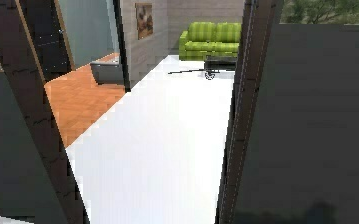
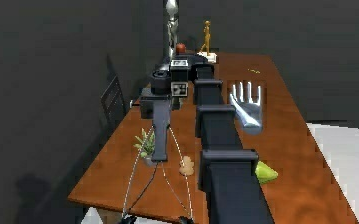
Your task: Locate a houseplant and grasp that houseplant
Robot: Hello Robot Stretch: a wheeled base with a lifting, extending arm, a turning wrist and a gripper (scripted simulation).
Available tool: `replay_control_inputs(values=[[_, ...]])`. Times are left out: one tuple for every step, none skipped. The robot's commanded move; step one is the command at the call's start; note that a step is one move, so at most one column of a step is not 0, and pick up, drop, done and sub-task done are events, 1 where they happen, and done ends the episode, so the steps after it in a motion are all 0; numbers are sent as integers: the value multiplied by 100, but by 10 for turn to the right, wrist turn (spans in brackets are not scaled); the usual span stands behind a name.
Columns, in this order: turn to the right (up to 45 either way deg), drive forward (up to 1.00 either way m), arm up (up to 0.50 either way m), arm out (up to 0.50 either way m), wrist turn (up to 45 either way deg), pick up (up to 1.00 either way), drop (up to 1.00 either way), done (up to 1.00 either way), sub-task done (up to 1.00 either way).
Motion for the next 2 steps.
replay_control_inputs(values=[[0,0,0,0,450,0,0,0,0],[0,0,0,0,450,0,0,0,0]])
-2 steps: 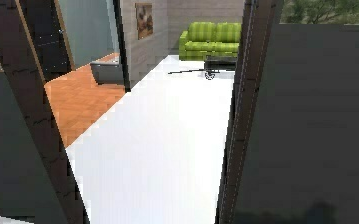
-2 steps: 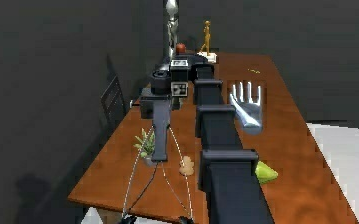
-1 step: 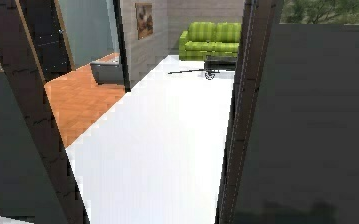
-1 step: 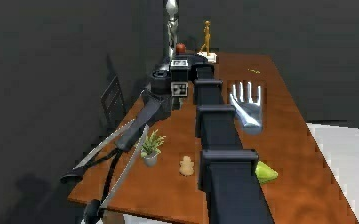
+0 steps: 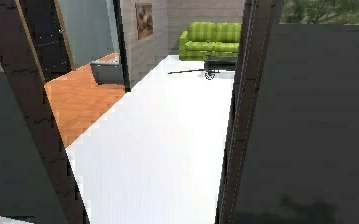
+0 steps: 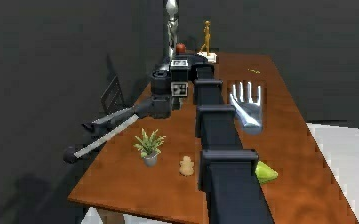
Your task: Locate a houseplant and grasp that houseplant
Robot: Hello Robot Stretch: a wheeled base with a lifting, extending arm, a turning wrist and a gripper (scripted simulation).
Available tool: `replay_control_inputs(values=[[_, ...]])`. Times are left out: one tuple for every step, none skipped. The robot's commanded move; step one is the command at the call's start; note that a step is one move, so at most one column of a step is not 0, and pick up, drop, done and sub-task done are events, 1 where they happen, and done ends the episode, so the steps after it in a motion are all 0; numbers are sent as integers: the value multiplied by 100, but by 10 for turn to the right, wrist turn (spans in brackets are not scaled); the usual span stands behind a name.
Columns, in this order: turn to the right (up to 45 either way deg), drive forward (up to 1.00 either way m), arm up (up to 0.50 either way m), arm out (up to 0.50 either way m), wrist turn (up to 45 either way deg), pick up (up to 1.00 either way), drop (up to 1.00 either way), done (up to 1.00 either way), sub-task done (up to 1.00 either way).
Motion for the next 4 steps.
replay_control_inputs(values=[[0,0,0,0,450,0,0,0,0],[0,0,0,0,270,0,0,0,0],[0,0,-30,0,0,0,0,0,0],[0,0,0,0,0,100,0,0,0]])
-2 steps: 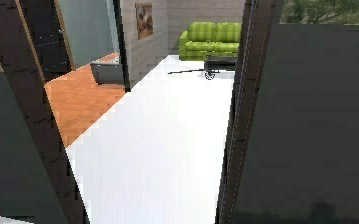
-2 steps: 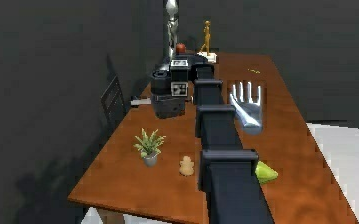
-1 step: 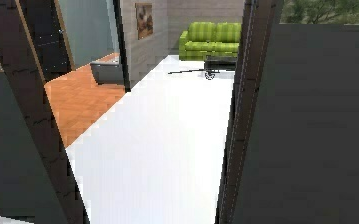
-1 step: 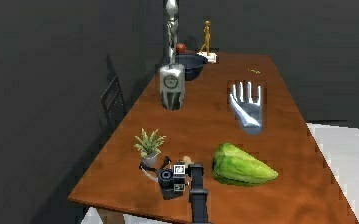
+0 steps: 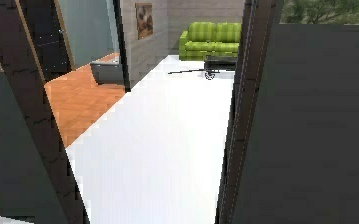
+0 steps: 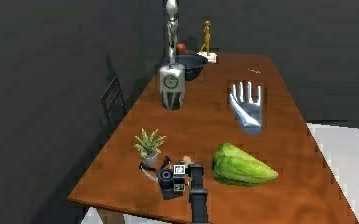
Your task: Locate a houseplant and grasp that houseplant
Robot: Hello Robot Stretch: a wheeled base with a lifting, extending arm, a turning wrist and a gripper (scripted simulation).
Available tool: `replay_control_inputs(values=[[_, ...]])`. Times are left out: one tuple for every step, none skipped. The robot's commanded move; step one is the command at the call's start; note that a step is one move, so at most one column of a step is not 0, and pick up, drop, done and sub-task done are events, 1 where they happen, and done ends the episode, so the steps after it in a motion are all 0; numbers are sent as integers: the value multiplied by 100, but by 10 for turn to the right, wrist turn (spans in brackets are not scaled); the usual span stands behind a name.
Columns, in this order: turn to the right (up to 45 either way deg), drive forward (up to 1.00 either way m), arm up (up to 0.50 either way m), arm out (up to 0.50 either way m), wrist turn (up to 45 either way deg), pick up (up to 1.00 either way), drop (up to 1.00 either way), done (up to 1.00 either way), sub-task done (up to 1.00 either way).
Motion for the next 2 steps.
replay_control_inputs(values=[[0,0,10,0,0,0,0,0,0],[0,0,0,0,0,0,0,100,0]])
